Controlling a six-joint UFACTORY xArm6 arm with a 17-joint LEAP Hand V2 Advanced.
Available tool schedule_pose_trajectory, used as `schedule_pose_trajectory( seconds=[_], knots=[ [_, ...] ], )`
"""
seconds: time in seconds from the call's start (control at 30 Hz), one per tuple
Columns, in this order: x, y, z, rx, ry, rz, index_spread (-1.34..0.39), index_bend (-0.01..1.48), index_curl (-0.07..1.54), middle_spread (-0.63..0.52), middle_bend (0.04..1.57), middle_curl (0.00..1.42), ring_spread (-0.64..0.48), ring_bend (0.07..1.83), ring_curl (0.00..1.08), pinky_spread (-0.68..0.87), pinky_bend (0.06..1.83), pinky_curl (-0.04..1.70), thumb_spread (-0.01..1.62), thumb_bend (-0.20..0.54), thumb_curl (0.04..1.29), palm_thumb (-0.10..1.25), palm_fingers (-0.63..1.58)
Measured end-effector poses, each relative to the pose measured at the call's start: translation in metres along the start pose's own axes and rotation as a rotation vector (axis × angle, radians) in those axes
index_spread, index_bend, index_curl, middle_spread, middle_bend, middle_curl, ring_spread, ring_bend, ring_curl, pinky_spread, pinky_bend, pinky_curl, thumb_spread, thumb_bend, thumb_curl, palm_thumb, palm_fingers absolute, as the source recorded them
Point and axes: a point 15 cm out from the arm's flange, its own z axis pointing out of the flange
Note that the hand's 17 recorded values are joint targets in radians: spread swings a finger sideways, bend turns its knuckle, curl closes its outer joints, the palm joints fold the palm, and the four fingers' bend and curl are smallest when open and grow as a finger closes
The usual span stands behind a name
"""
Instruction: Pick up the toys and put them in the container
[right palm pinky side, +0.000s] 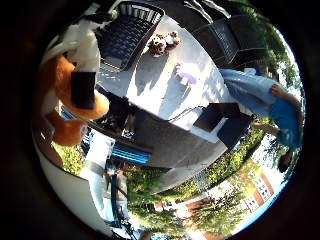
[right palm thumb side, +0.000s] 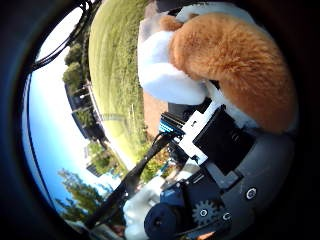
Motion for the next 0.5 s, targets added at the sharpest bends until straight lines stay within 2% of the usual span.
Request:
schedule_pose_trajectory(
  seconds=[0.17,0.23,0.33,0.4,0.43,0.47,0.5],
  knots=[
    [-0.023,-0.080,0.037,0.046,0.035,0.006,-1.04,0.96,-0.02,-0.26,1.16,1.16,-0.15,1.39,0.92,0.15,1.50,0.91,1.12,-0.015,0.80,0.98,0.84],
    [-0.023,-0.115,0.058,0.066,0.050,0.031,-1.05,0.98,-0.02,-0.26,1.16,1.17,-0.15,1.40,0.92,0.15,1.50,0.92,1.13,-0.030,0.80,0.94,0.83],
    [-0.022,-0.146,0.094,0.035,0.057,0.052,-1.07,0.95,-0.03,-0.25,1.15,1.16,-0.13,1.43,0.91,0.16,1.47,0.93,1.16,-0.034,0.77,0.88,0.74],
    [-0.019,-0.165,0.117,0.010,0.059,0.067,-1.03,0.96,-0.02,-0.24,1.11,1.15,-0.11,1.42,0.89,0.17,1.43,0.92,1.20,-0.018,0.73,0.88,0.73],
    [-0.017,-0.175,0.124,0.005,0.060,0.074,-0.97,0.99,0.00,-0.23,1.06,1.12,-0.07,1.36,0.85,0.19,1.39,0.89,1.22,-0.020,0.71,0.88,0.72],
    [-0.014,-0.183,0.133,-0.004,0.059,0.079,-0.89,1.01,0.02,-0.21,1.00,1.08,-0.03,1.31,0.83,0.21,1.33,0.89,1.23,-0.024,0.68,0.86,0.66],
    [-0.011,-0.190,0.143,-0.016,0.059,0.082,-0.78,1.03,0.04,-0.19,0.89,1.03,0.00,1.24,0.81,0.22,1.28,0.89,1.24,-0.028,0.66,0.85,0.48]
  ],
)
